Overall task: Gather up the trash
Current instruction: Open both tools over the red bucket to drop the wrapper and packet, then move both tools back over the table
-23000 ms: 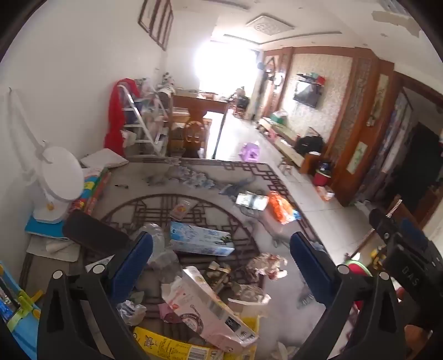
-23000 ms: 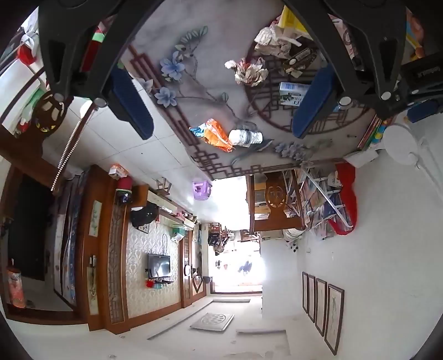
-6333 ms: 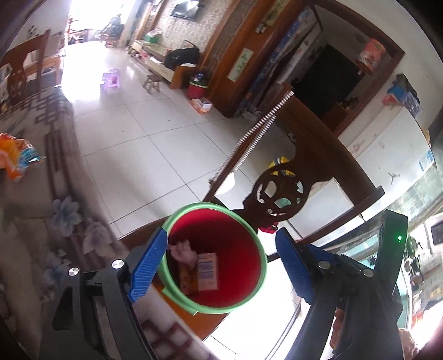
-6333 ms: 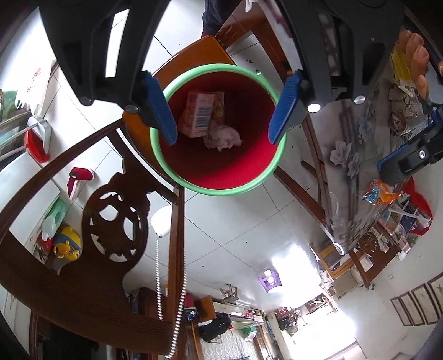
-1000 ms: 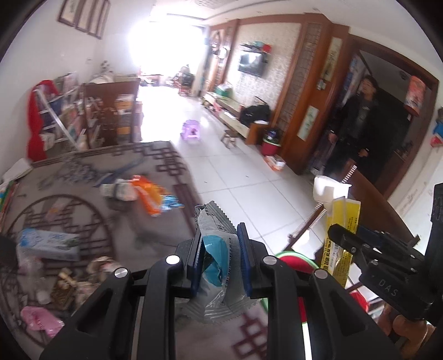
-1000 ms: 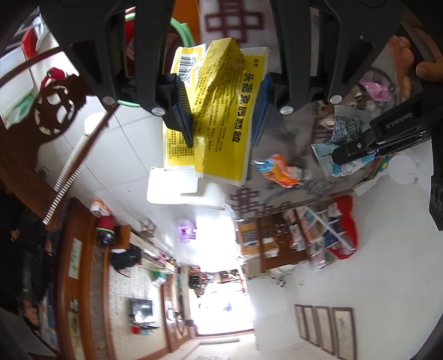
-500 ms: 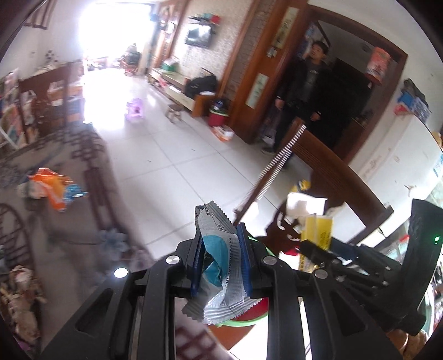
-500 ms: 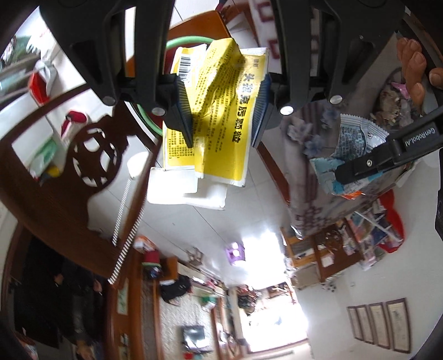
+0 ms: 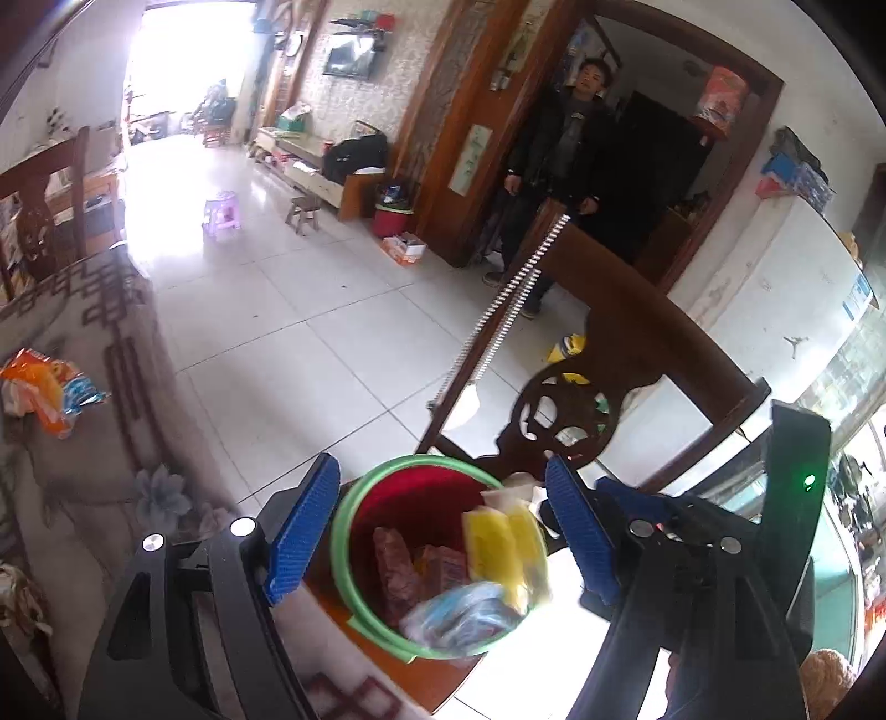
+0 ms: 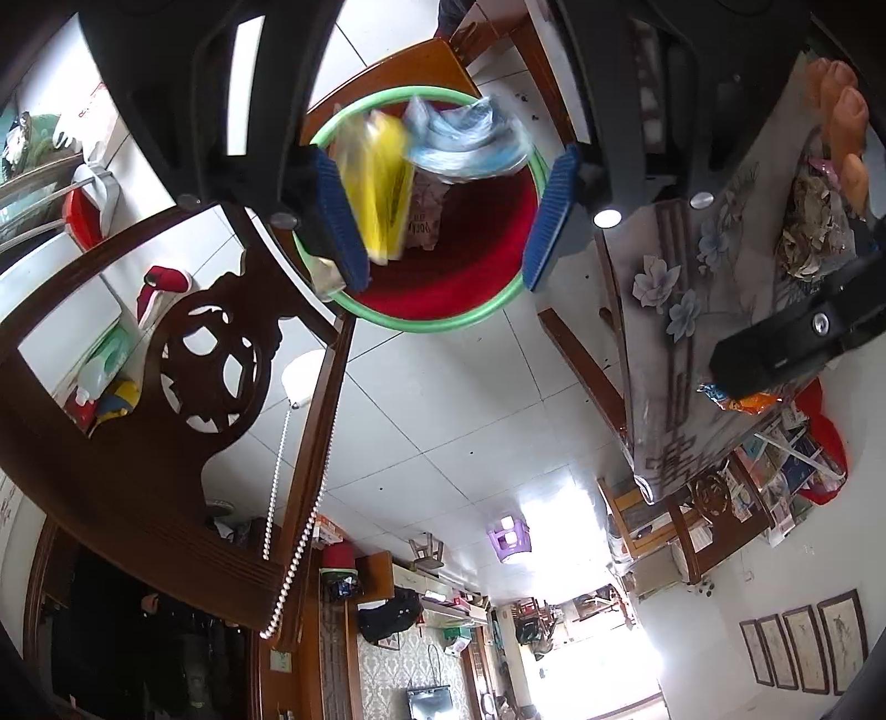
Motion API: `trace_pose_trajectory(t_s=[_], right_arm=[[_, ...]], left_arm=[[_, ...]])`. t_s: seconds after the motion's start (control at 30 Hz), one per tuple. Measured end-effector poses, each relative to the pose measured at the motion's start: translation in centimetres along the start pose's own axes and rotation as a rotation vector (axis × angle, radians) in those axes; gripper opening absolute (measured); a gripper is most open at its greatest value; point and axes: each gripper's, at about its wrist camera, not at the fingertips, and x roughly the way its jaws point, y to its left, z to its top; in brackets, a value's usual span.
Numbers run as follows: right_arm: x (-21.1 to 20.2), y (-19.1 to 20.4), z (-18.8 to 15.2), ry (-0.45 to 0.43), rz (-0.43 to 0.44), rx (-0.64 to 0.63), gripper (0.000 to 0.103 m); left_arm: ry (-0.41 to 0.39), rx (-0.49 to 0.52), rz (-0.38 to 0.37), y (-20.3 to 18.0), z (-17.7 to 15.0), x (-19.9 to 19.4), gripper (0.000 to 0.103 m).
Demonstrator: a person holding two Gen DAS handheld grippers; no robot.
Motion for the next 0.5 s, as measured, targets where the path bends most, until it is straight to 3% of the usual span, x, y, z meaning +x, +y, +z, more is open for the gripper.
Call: trace_pose_trajectory(t_s=[0.13, 0.27, 0.5], right_arm=[[0.0, 1.6, 0.6, -0.02, 0.02, -0.026, 0.065], [0.5, 5.0, 1.0, -0.008, 0.068, -0.074, 0.065], [1.5, 14.8, 0.5, 0.028, 0.16, -0.196, 0.068]], left_arm=[[-0.012, -0.066, 0.048, 3.2, -0.8, -1.8, 0.073], [-0.043, -0.134, 0.15, 7.7, -2.4, -5.1, 0.074], [-0.093, -0.351, 0.338, 18.7, -7.9, -13.2, 0.078]])
